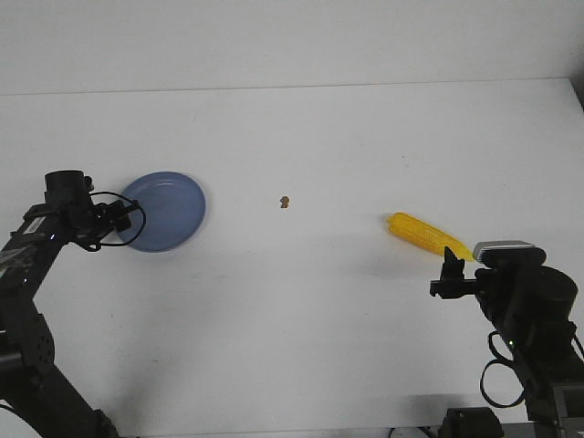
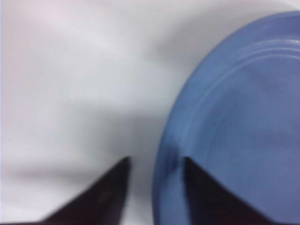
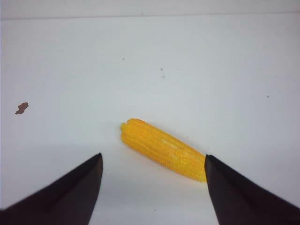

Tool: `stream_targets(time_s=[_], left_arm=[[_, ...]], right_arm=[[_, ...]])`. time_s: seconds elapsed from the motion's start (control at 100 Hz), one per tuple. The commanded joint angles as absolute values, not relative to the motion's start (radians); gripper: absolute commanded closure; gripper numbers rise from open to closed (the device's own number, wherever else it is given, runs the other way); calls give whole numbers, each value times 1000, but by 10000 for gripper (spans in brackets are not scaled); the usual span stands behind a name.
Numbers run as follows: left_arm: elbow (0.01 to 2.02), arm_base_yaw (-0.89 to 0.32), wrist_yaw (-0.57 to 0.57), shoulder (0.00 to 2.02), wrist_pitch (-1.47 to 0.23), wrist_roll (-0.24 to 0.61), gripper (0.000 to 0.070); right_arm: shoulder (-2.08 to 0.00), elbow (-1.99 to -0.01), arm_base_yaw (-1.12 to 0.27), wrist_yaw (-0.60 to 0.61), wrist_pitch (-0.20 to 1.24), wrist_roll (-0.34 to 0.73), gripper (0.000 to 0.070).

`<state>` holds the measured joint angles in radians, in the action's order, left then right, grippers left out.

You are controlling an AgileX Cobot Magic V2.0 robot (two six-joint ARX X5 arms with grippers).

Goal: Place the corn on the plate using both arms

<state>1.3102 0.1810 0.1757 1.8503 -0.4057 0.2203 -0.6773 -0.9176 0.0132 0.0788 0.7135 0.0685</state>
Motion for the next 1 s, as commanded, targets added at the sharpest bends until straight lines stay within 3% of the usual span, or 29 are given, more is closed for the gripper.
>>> stream_targets(time_s=[0.0, 0.23, 0.51, 0.99], left_arm=[[1321, 182, 207, 1884, -413, 221, 696], [1321, 183, 297, 1851, -414, 218, 695], [1319, 133, 451, 1677, -445, 215, 695], [1238, -305, 515, 1621, -391, 252, 696]], right_arm=[[-682, -933, 12, 79, 704, 80, 241], [-682, -933, 12, 79, 704, 80, 241], [-682, -933, 12, 79, 703, 79, 241], [-682, -933, 12, 79, 704, 79, 241]])
